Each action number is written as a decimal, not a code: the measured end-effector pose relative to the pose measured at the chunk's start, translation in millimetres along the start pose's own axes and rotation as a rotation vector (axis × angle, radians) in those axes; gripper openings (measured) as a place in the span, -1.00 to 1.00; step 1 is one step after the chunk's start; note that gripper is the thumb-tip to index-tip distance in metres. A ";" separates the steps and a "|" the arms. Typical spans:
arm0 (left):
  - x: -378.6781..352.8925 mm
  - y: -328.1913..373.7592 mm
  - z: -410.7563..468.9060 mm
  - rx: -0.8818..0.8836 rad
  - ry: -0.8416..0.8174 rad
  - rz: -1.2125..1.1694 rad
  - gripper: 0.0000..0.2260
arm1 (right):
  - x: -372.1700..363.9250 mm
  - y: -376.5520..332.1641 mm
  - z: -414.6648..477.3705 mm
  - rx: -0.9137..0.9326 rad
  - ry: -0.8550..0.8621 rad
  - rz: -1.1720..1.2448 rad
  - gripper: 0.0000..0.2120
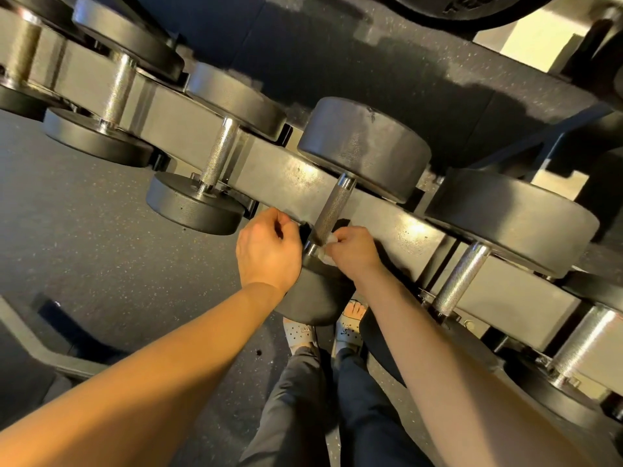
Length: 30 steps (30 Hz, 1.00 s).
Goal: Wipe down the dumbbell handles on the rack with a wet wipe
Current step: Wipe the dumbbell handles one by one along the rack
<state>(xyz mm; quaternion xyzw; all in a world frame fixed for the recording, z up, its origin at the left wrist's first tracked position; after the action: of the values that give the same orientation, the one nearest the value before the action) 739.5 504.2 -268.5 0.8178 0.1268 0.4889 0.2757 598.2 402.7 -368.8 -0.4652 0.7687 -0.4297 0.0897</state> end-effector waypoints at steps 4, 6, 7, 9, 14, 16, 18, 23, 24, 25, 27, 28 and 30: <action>0.1 -2.5 0.4 0.011 0.004 0.004 -0.75 | 17.5 -6.9 18.9 -0.139 0.065 0.173 -0.86; -0.2 -3.1 1.3 0.015 0.008 0.006 -0.74 | 24.0 3.1 28.4 -0.256 0.236 0.741 -0.81; -0.6 -3.3 1.5 0.017 0.009 0.012 -0.74 | 26.7 6.0 34.0 -0.276 0.329 0.975 -0.83; -0.8 -3.4 1.7 0.018 0.009 0.024 -0.76 | 20.3 9.8 33.3 -0.329 0.461 1.280 -0.86; -0.3 -4.8 1.7 0.018 0.011 0.040 -0.79 | 23.9 -4.1 6.1 -0.146 0.456 1.038 -0.80; -1.8 -5.9 3.5 0.025 0.011 0.053 -0.79 | 26.9 1.5 0.7 -0.123 0.374 0.674 -0.79; -1.8 -5.7 4.0 0.021 0.016 0.059 -0.79 | 16.6 -1.5 -2.5 -0.076 0.182 0.312 -0.84; 5.0 -1.7 1.2 0.001 0.080 0.075 -0.85 | -1.1 -14.6 -13.1 0.061 -0.064 -0.114 -0.74; 4.1 -2.7 1.3 0.008 0.074 0.061 -0.86 | 0.5 -17.1 -15.0 0.083 -0.076 -0.125 -0.73; 3.0 -3.8 1.7 0.011 0.067 0.043 -0.87 | 2.8 -21.0 -16.5 0.116 -0.076 -0.142 -0.71; 2.4 -5.6 2.1 0.010 0.065 0.016 -0.88 | 6.9 -33.8 -19.6 0.218 -0.062 -0.251 -0.66; 2.3 -6.3 2.9 0.008 0.068 0.008 -0.87 | 7.3 -43.1 -20.2 0.288 -0.061 -0.334 -0.66; 2.7 -6.4 3.6 0.002 0.073 -0.005 -0.87 | 2.0 -65.3 -20.3 0.459 -0.101 -0.554 -0.75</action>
<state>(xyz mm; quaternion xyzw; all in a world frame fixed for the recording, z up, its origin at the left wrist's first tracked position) 744.4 509.6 -271.6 0.7995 0.1393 0.5175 0.2712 627.9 399.9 -307.1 -0.6443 0.4915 -0.5756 0.1097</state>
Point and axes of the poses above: each hand's wrist, its own z-axis towards the middle knuckle, its own x-axis out of the back of the hand, y = z × x, the point moved 10 cm from there along z, towards the middle knuckle, and after that the axes turned 12 degrees about x, right-handed, at the moved point
